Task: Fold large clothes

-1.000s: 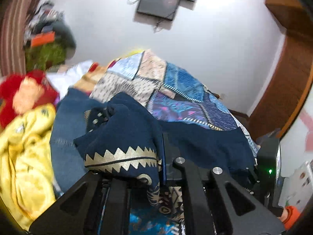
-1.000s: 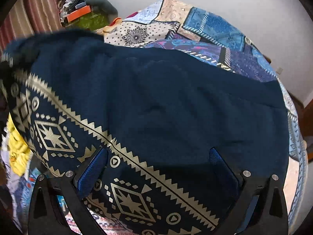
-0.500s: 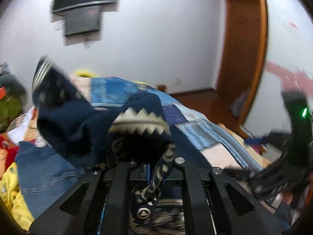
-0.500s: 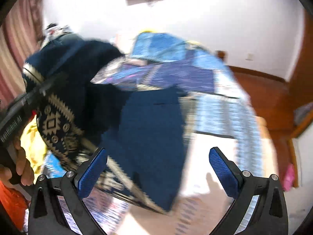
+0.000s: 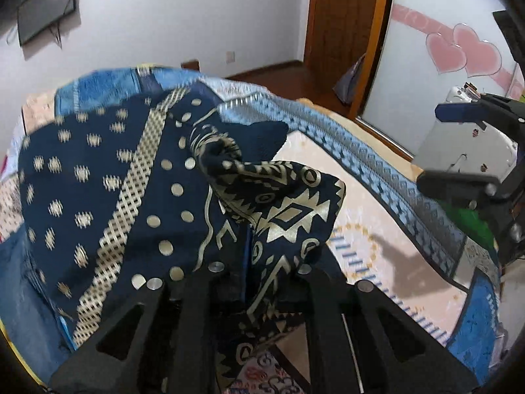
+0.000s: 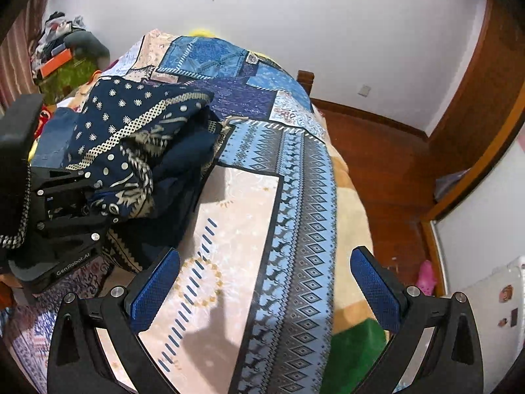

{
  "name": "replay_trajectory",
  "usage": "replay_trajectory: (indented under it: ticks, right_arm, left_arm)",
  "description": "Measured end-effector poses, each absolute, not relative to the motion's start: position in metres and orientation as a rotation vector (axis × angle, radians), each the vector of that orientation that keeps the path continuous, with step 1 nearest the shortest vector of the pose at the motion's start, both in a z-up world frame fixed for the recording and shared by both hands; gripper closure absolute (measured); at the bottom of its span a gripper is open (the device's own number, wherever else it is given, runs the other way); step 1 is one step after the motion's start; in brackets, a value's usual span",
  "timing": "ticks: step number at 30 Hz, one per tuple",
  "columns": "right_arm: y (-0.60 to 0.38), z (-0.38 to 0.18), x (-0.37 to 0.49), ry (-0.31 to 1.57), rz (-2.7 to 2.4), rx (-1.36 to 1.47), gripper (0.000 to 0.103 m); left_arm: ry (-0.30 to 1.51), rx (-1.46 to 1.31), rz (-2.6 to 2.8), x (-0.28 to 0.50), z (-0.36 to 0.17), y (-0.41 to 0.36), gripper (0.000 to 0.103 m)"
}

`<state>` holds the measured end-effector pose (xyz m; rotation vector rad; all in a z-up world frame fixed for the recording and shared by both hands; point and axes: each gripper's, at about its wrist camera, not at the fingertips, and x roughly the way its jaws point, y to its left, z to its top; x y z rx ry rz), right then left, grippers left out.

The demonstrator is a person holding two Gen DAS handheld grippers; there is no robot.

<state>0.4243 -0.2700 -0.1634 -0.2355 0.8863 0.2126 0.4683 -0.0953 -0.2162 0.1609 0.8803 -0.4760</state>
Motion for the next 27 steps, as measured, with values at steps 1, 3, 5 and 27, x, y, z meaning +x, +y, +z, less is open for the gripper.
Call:
replay_trajectory:
  ticks: [1, 3, 5, 27]
  right_arm:
    - [-0.272, -0.162, 0.422, 0.884, 0.218, -0.23, 0.0]
    - [-0.269, -0.155, 0.419, 0.877, 0.231, -0.215, 0.0]
    - [-0.266, -0.148, 0.418, 0.861, 0.243, -0.209, 0.0]
    - [-0.152, -0.195, 0.5, 0.956, 0.501, -0.081, 0.0]
  left_arm:
    - [0.891, 0.151, -0.496, 0.465, -0.215, -0.094, 0.089]
    - [0.885, 0.186, -0.507, 0.451, -0.211, -0.095, 0.086]
    - [0.872, 0.237, -0.477, 0.435, -0.206, -0.095, 0.081]
    - [0.832, 0.039, -0.184, 0.445, -0.17, 0.046, 0.02]
